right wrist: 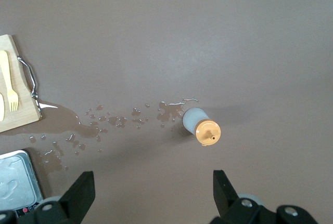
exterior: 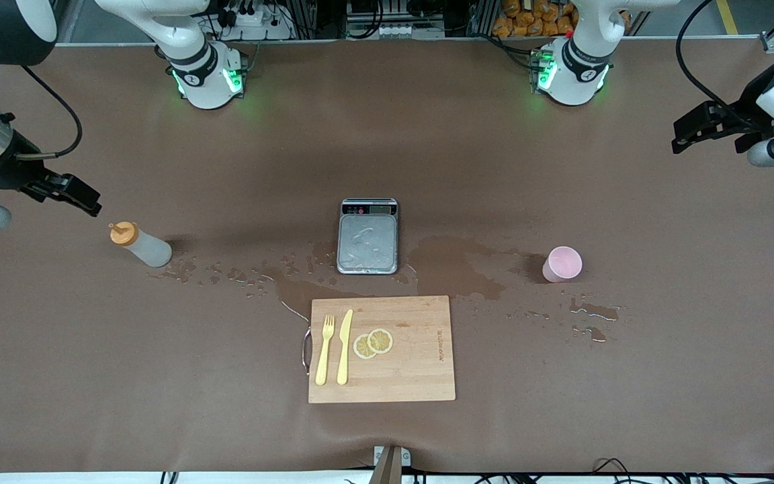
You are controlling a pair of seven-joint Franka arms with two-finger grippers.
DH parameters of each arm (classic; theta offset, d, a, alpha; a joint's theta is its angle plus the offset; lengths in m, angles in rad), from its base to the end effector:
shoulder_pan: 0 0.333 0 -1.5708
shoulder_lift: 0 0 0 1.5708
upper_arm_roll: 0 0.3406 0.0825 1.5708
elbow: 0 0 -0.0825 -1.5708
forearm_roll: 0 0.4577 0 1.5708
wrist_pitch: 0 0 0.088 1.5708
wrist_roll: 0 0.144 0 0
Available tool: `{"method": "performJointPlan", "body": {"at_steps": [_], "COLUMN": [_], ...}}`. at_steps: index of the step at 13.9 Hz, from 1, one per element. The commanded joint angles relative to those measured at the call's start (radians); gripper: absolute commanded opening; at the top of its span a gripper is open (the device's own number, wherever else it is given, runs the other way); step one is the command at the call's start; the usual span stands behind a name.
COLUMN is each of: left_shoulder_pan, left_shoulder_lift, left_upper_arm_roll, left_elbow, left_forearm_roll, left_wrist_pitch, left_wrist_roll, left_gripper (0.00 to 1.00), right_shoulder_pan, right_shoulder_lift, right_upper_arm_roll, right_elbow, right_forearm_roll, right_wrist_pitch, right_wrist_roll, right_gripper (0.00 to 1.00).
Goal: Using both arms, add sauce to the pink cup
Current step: 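Move the left gripper toward the pink cup while the right gripper approaches the bottle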
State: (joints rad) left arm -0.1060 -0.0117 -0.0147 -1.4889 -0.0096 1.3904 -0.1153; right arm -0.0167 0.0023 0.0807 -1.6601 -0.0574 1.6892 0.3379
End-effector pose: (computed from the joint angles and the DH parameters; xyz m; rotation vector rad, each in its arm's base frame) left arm 0.5971 -0.0740 0.6484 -3.1376 0.0105 0.1370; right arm 0.6376 0.0332 0.5723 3.0630 -0.4127 0.0582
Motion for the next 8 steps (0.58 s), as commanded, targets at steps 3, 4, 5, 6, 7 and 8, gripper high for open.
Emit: {"method": "performJointPlan", "body": {"at_steps": [3, 4, 5, 6, 7, 8], "left_shoulder_pan": [0.003, 0.002, 0.002, 0.002, 0.000, 0.002], "left_shoulder_lift": [0.007, 0.009, 0.007, 0.007, 0.009, 0.009], "left_upper_arm_roll": [-0.001, -0.001, -0.002, -0.002, -0.002, -0.002], "left_elbow": [0.012, 0.012, 0.012, 0.010, 0.012, 0.010], "left_forearm_roll": [0.011, 0.011, 0.011, 0.011, 0.011, 0.011], "left_wrist_pitch": [-0.013, -0.013, -0.013, -0.014, -0.014, -0.014], "left_wrist_roll": [0.009, 0.009, 0.009, 0.013, 0.011, 0.011], "left_gripper": [1.00, 1.00, 1.00, 1.00, 1.00, 1.00], "right_shoulder_pan": [-0.011, -0.011, -0.014, -0.012, -0.014, -0.017], "right_shoulder_lift": [0.005, 0.005, 0.005, 0.005, 0.005, 0.005], "right_upper_arm_roll": [0.010, 0.010, 0.010, 0.011, 0.010, 0.010], "right_elbow": [0.019, 0.017, 0.017, 0.017, 0.017, 0.017], "right_forearm_roll": [-0.010, -0.010, -0.010, -0.010, -0.010, -0.010], "right_wrist_pitch": [-0.009, -0.009, -0.009, -0.009, -0.008, -0.006], "right_wrist_roll": [-0.013, -0.014, -0.014, -0.014, -0.014, -0.016], "right_gripper": [1.00, 1.00, 1.00, 1.00, 1.00, 1.00]}}
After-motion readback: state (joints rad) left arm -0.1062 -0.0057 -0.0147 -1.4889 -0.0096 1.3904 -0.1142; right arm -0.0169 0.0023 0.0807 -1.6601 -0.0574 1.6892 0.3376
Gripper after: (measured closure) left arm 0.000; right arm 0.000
